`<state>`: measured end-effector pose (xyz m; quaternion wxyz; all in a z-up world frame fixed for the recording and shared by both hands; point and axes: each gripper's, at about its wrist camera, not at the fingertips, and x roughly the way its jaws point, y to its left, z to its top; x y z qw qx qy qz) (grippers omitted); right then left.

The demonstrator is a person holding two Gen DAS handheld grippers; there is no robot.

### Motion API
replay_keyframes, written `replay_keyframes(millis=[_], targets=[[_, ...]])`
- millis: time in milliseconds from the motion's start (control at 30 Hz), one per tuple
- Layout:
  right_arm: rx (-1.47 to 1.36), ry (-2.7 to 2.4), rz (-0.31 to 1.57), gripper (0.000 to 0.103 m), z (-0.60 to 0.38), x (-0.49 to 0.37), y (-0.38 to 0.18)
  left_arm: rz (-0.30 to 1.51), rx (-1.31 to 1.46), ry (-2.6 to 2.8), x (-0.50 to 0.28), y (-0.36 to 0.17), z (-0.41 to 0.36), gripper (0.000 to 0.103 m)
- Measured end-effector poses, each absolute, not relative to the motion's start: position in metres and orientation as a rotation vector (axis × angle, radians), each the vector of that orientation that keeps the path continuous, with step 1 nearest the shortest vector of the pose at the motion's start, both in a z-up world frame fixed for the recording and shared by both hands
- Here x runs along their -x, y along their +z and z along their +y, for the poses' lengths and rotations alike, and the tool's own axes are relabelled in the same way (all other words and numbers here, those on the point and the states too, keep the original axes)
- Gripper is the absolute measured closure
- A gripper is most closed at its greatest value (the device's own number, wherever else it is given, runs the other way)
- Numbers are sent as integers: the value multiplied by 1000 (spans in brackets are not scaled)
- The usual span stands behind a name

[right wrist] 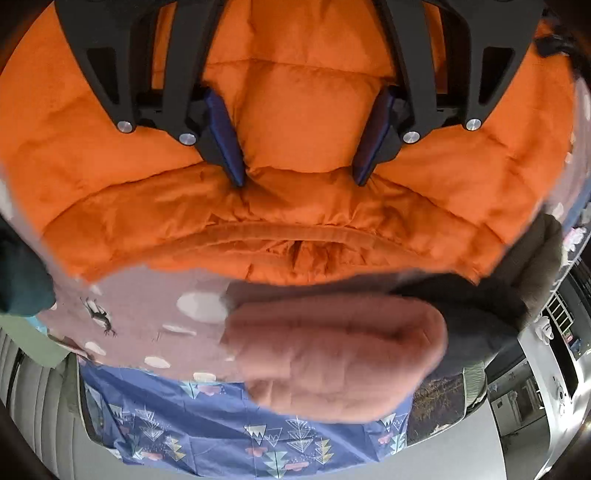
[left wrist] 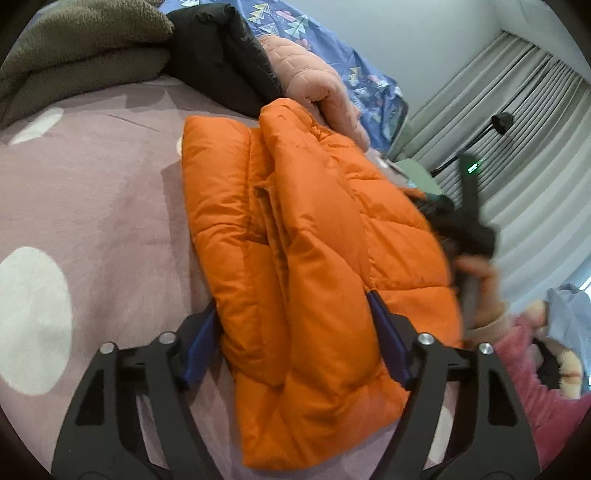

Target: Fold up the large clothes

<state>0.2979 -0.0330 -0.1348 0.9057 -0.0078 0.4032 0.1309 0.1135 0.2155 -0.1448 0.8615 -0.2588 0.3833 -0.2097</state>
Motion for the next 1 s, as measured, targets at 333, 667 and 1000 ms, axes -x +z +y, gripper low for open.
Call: replay_keyframes(millis=[333, 667, 1000], targets=[[-45, 317, 804, 39, -41, -300, -147, 663, 555, -584, -108, -120, 206, 64], [-104, 364, 796, 38, -47, -298, -146, 560, 322, -657, -116, -39, 145, 60], [-111, 373, 794, 37, -48, -296, -146, 573, 180, -745, -128, -17, 75, 57]])
